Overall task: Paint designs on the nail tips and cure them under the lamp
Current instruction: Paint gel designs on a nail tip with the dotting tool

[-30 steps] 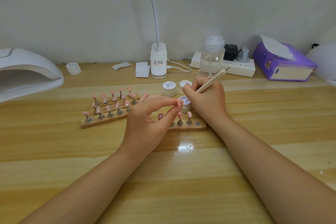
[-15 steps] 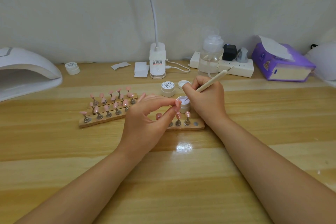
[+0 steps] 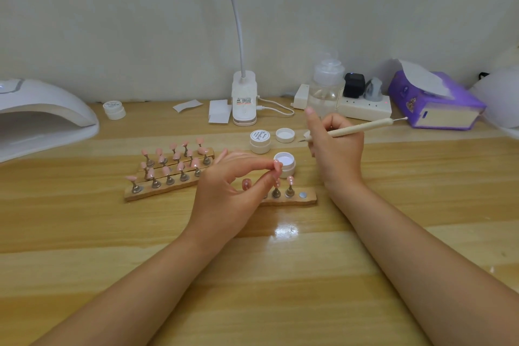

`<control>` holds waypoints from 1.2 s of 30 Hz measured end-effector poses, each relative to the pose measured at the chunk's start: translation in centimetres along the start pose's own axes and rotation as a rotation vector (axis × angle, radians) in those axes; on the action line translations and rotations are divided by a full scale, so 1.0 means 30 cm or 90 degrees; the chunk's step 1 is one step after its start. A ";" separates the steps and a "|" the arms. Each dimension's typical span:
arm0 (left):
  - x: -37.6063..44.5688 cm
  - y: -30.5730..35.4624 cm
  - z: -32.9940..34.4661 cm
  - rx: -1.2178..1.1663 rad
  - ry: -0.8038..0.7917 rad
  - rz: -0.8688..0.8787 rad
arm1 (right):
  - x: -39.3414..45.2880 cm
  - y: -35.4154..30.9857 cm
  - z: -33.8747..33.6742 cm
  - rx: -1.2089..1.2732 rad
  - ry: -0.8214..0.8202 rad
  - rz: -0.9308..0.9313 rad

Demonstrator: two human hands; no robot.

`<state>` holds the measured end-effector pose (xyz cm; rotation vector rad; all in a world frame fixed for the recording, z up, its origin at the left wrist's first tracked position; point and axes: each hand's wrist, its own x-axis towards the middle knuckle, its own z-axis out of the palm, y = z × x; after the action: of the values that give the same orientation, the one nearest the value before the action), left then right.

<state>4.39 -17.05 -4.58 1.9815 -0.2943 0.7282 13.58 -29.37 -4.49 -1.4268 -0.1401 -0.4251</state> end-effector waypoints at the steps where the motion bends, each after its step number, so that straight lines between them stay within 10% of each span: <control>1: 0.000 0.000 0.000 -0.003 -0.002 -0.006 | -0.002 -0.015 -0.001 0.018 0.000 -0.003; 14: -0.001 0.005 -0.002 -0.007 -0.034 -0.014 | -0.139 -0.134 -0.038 0.118 -0.231 0.031; 36: 0.002 -0.011 0.004 -0.005 -0.032 -0.011 | -0.150 -0.120 -0.026 0.092 -0.226 0.040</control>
<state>4.65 -16.99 -4.81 1.9944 -0.3101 0.6659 8.03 -29.54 -2.82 -1.3496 -0.4042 -0.1040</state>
